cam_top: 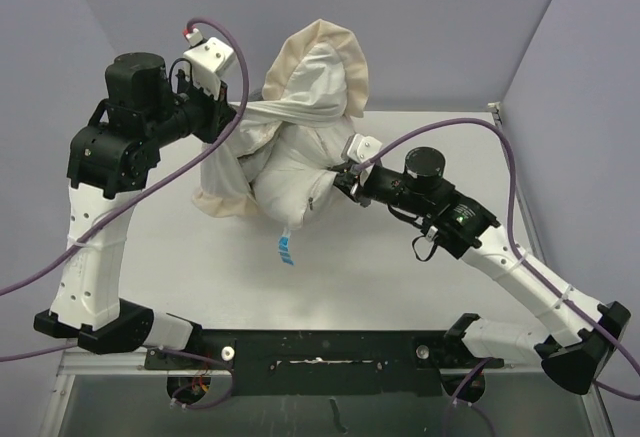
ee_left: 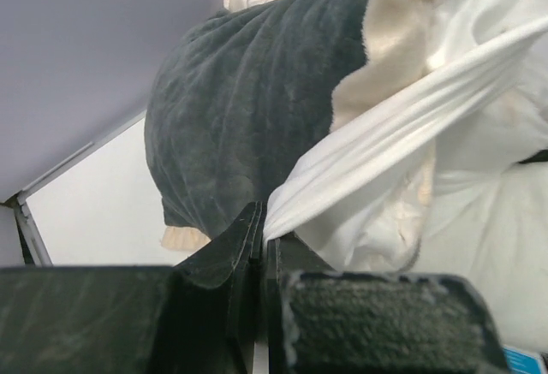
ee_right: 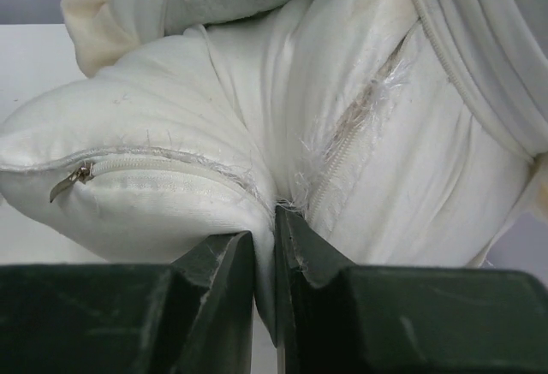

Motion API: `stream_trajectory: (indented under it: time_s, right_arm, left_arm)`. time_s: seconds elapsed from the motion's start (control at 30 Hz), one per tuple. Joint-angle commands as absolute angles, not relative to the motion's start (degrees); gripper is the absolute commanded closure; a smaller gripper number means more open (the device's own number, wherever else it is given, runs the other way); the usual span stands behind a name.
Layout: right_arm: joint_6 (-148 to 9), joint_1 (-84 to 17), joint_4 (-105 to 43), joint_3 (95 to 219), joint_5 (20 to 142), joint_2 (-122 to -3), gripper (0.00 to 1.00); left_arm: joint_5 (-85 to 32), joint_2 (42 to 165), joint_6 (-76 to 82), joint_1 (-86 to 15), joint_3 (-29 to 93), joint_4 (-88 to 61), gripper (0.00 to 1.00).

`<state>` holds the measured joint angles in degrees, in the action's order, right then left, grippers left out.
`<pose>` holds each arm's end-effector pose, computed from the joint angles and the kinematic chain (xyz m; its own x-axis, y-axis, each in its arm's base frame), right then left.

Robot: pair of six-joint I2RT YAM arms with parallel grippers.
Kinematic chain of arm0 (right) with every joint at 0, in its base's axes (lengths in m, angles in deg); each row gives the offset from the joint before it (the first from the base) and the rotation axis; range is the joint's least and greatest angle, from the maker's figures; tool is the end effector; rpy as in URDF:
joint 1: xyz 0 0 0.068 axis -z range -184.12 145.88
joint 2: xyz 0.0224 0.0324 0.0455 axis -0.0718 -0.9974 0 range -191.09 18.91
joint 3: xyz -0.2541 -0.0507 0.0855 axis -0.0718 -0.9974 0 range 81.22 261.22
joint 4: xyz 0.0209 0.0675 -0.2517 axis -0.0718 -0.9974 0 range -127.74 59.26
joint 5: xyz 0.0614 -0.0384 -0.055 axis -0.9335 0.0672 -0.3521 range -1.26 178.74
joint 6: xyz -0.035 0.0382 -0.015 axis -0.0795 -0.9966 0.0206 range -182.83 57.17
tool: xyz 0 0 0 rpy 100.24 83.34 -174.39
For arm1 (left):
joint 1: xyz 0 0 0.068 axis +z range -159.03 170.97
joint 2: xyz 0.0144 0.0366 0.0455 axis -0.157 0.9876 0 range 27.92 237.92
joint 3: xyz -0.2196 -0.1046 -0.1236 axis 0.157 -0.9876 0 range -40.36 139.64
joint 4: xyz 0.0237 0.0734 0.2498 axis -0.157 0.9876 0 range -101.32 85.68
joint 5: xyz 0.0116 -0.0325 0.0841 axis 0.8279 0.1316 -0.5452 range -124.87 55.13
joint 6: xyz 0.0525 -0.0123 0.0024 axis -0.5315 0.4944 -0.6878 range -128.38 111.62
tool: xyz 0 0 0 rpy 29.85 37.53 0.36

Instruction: Remove the pillowcase from the pillow

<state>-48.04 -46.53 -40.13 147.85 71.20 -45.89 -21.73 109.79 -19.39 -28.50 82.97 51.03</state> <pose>0.1828 0.1816 0.4060 0.1265 -0.2140 -0.9686 -0.8598 0.4633 -0.2147 0.2123 -0.0837 0.5433 -0.2297 0.2785 -0.9326 0.5793 0.8091 0.0989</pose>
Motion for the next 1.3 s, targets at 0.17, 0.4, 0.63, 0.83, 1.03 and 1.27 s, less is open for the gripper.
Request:
stream_trajectory:
  time_s: [0.17,0.4,0.63,0.83,1.03,1.27]
  right_arm:
    - [-56.2,-53.9,-46.3,154.0,72.0,-44.6,1.0]
    - [-57.9,-67.5,-43.5,160.5,72.1,-49.7,1.0]
    - [-60.7,-69.8,-40.7,163.0,66.9,-53.4,1.0]
    - [-59.4,-76.1,-42.3,167.9,64.9,-58.0,1.0]
    - [-58.2,-80.3,-44.0,174.3,70.5,-61.7,1.0]
    - [-65.0,-66.8,-38.8,170.4,80.9,-58.0,1.0]
  left_arm:
    - [-27.5,103.1,-15.3,-26.8,70.2,28.1,1.0]
    - [-24.7,109.2,-12.7,-34.1,80.3,30.5,0.92]
    - [-24.7,109.3,-14.0,-43.4,80.0,33.2,0.76]
    - [-28.9,111.2,-13.9,-45.2,76.9,32.4,0.9]
    - [-35.0,115.7,-16.5,-43.7,75.9,30.4,0.38]
    - [-24.0,114.4,-12.2,-29.0,88.5,35.8,0.02]
